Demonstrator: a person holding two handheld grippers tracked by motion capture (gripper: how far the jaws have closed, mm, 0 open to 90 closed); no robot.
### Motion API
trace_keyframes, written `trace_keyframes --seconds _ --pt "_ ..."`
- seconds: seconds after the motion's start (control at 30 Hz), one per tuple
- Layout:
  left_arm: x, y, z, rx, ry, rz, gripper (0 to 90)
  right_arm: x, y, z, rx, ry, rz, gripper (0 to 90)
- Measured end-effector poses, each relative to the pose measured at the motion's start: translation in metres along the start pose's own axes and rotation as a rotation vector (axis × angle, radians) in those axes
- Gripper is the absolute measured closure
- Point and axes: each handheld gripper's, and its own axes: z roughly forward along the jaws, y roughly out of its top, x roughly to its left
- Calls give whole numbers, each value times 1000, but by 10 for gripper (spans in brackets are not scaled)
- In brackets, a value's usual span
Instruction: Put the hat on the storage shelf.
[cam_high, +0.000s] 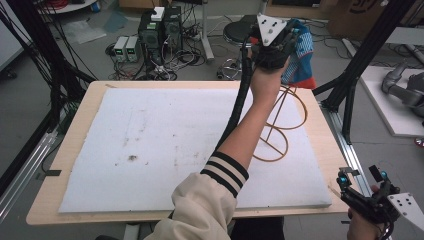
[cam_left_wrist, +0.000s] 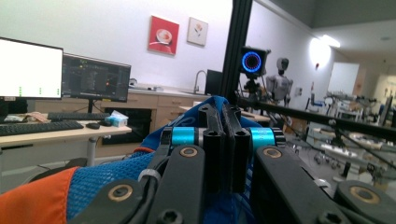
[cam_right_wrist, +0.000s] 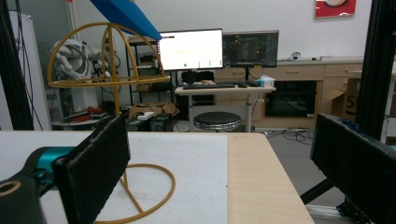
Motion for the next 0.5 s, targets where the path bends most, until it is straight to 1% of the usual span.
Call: trace_keyframes --seconds 0.03,0.13,0.23,0.27,0.3,0.33,0.37,0.4,0.43,0.5 --pt "-1 -1 0 8 -5 6 877 0 0 -1 -3 -4 12 46" --pt "-3 -5 -1 29 -23 10 877 -1 0 -1 -7 -2 4 46" --pt "-6 -11 -3 57 -30 50 876 -1 0 -1 -2 -1 3 46" --pt "-6 -14 -4 67 -31 62 876 0 0 0 -6 2 1 46" --pt "-5 -16 -5 76 -31 65 876 0 0 0 -1 -1 -4 46" --pt "-4 -19 -5 87 -35 62 876 2 0 0 3 -2 3 46" --pt "-3 -22 -5 99 -37 63 876 2 0 1 2 4 -4 46" --pt "-3 -24 -5 109 -38 68 876 3 0 1 0 5 4 46" --pt "-2 -27 -6 117 -38 78 875 3 0 2 -2 7 0 46" --pt "1 -32 -8 131 -40 82 875 3 0 2 4 5 -3 46"
